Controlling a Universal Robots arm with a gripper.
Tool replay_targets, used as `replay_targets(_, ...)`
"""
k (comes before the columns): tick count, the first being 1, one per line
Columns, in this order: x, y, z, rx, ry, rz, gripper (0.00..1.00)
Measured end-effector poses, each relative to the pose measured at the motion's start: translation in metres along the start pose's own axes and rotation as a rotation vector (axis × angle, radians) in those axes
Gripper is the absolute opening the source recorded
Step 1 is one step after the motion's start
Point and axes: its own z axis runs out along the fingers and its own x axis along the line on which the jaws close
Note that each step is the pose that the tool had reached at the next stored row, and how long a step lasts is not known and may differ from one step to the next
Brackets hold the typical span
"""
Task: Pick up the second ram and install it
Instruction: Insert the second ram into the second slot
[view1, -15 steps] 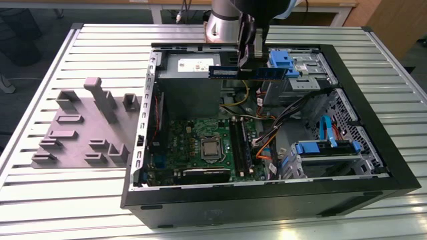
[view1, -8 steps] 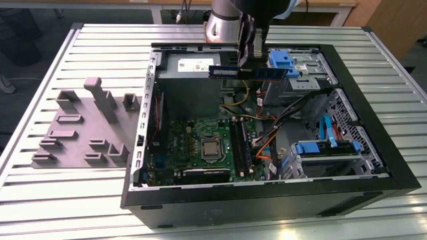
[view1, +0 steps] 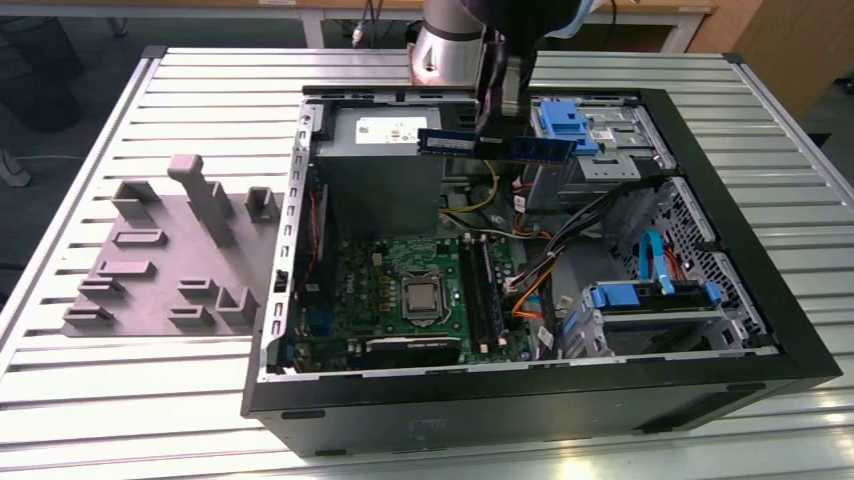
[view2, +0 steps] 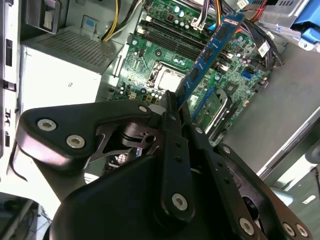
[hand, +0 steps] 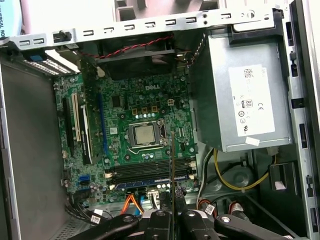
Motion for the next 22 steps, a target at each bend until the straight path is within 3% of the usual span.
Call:
replay_targets(11,0.0000,0.0000,0.0005,0.0002,-0.0010,0.050,0.14)
replay_targets(22,0.0000,0.0000,0.0006,0.0002,-0.0011,0.056,0.14)
